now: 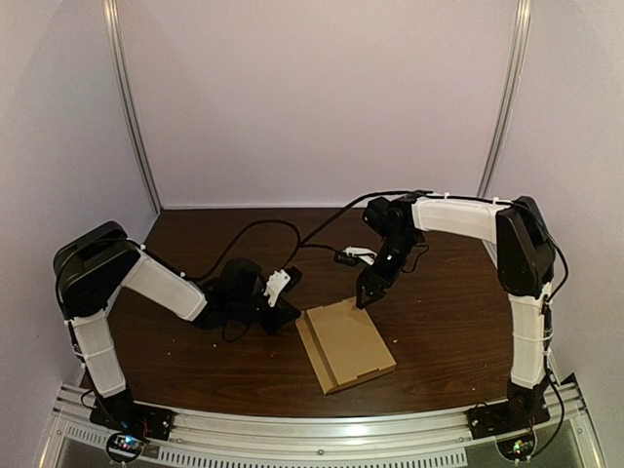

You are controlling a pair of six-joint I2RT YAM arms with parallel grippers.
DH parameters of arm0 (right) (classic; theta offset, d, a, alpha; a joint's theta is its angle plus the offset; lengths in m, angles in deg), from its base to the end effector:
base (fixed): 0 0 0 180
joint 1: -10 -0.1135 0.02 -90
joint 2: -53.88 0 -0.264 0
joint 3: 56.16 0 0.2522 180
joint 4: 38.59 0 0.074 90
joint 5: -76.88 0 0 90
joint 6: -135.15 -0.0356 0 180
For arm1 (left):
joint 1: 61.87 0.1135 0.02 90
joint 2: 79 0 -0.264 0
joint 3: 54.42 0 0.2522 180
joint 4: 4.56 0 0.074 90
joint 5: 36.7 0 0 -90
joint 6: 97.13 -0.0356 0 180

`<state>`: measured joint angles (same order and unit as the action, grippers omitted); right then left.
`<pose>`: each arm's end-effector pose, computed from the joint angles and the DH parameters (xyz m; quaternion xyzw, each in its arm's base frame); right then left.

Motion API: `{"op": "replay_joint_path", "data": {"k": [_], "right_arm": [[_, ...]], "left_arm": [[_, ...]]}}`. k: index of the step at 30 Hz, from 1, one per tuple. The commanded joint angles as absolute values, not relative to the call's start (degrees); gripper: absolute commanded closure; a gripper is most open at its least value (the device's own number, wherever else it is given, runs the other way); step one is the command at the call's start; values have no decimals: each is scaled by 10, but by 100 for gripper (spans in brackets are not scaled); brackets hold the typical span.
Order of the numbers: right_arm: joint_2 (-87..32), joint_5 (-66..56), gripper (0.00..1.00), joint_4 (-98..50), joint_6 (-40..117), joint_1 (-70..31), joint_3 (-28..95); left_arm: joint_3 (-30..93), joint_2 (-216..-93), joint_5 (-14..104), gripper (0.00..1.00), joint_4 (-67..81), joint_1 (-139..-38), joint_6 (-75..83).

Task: Fold the paper box

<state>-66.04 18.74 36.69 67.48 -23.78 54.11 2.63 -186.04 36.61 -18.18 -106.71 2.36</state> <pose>0.3299 0.2433 0.1962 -0.4625 0.8421 0.2771 0.0150 0.2385 -0.2516 0.1086 0.3305 0.8215 -0.3190 0.3380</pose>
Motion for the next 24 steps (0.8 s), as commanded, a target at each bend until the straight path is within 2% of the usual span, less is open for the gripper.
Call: {"op": "replay_joint_path", "data": {"k": [1, 15, 24], "right_arm": [[-657, 171, 32, 383, 677, -243, 558], [-654, 144, 32, 372, 675, -276, 529], [-648, 102, 33, 365, 668, -285, 544]], "left_arm": [[41, -1873, 351, 99, -191, -1065, 30], [57, -1891, 352, 91, -176, -1065, 40], [58, -1895, 346, 95, -179, -1065, 40]]}}
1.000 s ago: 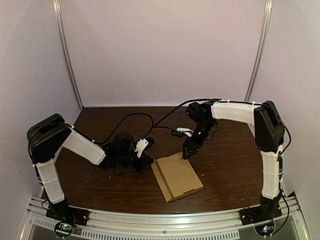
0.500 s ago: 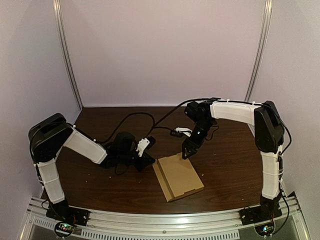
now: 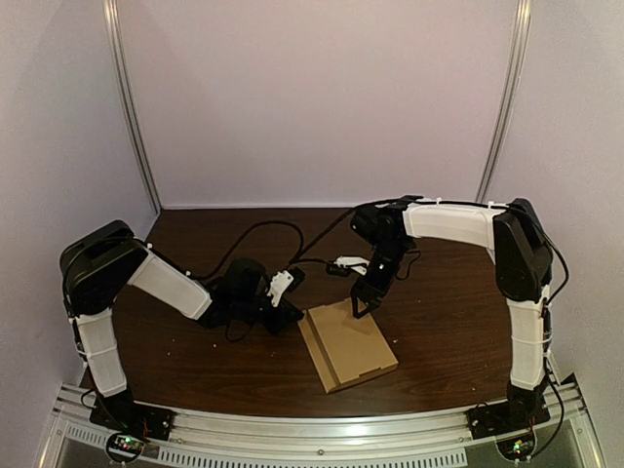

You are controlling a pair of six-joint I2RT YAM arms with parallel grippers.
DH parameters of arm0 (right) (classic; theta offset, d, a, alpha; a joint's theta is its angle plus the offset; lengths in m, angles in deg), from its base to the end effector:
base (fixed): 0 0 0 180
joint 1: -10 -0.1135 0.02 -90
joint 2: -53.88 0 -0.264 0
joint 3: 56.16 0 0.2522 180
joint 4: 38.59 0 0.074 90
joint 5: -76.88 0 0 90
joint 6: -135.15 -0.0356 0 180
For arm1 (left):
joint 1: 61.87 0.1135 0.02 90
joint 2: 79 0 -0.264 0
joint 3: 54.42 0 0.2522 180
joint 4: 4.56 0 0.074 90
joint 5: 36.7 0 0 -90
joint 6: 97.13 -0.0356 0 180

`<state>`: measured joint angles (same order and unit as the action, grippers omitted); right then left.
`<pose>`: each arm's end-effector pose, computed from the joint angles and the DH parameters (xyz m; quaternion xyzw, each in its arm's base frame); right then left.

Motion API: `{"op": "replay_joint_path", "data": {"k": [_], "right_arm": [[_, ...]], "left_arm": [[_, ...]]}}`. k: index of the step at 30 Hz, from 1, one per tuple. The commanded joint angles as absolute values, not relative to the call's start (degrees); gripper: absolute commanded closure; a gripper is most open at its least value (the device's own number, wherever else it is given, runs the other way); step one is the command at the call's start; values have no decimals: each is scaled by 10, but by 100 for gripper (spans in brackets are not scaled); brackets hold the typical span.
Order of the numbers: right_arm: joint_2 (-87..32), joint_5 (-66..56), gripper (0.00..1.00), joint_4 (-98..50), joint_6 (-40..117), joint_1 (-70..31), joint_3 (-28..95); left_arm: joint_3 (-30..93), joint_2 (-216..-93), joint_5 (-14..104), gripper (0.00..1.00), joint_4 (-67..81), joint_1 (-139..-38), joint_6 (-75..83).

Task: Fold the paper box

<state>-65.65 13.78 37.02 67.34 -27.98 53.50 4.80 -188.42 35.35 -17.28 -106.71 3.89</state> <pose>0.3108 0.2631 0.1946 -0.4951 0.8363 0.2355 0.0061 0.2439 -0.2580 0.1031 0.3237 0.8274 -0.3283 0.3206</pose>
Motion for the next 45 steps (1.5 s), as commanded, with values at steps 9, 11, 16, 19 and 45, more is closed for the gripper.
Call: {"op": "replay_joint_path", "data": {"k": [9, 11, 16, 19, 45], "right_arm": [[-614, 80, 33, 347, 657, -291, 525], [-611, 76, 33, 347, 655, -291, 526], [-595, 105, 34, 340, 646, -297, 525], [-603, 167, 37, 329, 635, -307, 523], [-739, 276, 64, 325, 596, -288, 558]], "left_arm": [[57, -1898, 347, 97, -182, -1065, 35], [57, -1898, 347, 98, -183, -1065, 35], [52, -1897, 350, 99, -189, -1066, 32], [44, -1894, 360, 99, -203, -1069, 30], [-23, -1857, 524, 100, -284, -1135, -47]]}}
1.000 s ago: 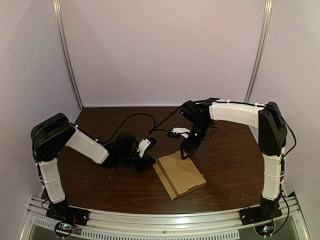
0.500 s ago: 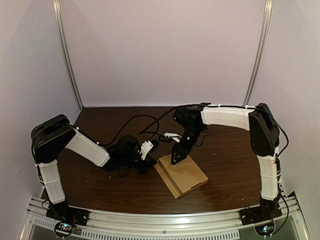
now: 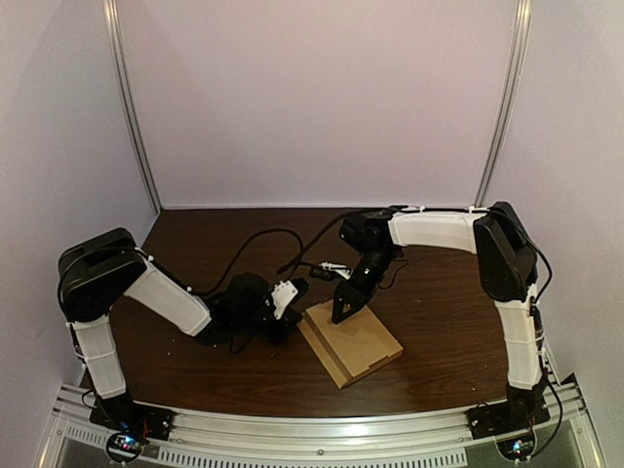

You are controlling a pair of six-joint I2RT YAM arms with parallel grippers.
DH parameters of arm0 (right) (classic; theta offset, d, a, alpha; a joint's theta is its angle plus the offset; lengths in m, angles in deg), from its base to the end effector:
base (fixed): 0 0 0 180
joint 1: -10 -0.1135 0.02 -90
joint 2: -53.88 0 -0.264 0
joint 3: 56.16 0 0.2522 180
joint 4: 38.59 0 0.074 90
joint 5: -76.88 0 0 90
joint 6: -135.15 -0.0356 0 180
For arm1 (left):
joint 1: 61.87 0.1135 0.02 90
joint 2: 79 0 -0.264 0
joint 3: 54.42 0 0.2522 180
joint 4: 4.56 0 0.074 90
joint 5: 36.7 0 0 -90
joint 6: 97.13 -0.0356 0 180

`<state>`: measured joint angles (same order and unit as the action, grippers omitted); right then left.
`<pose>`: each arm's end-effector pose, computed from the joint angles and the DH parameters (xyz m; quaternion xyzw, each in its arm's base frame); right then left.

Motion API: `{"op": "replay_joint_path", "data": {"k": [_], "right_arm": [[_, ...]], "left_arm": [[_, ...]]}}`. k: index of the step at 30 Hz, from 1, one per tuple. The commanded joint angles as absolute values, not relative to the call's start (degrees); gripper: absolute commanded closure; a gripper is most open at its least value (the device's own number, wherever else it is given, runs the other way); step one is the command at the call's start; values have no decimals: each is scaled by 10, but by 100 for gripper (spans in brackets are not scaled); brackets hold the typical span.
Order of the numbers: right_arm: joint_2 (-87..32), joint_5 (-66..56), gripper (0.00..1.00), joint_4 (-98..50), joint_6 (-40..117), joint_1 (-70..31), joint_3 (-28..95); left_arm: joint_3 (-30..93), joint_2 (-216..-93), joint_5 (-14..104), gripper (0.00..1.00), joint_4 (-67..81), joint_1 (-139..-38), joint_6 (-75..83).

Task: Fold the paper box

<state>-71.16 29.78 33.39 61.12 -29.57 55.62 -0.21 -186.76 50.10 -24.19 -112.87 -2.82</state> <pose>0.3124 0.2896 0.1721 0.4467 -0.8158 -0.3656 0.0369 0.2132 -0.2665 0.1009 0.3617 0.8048 -0.2399 0.4048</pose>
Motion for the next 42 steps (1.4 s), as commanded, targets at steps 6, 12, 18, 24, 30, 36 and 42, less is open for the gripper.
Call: {"op": "replay_joint_path", "data": {"k": [6, 12, 18, 24, 30, 36, 42], "right_arm": [[-741, 273, 64, 323, 596, -286, 554], [-743, 273, 64, 323, 599, -286, 554], [-750, 276, 64, 329, 605, -288, 557], [-750, 261, 64, 332, 619, -298, 555], [-752, 251, 64, 330, 625, -306, 549], [-756, 245, 64, 333, 631, -308, 547], [-759, 242, 64, 334, 633, -310, 547]], "left_arm": [[-38, -1857, 524, 100, -324, -1143, -51], [-43, -1858, 566, 100, -342, -1158, -66], [-34, -1857, 583, 100, -331, -1167, -89], [-14, -1857, 587, 100, -297, -1167, -88], [19, -1853, 579, 100, -248, -1167, -82], [46, -1852, 578, 100, -203, -1167, -86], [84, -1852, 567, 100, -140, -1167, -94]]}}
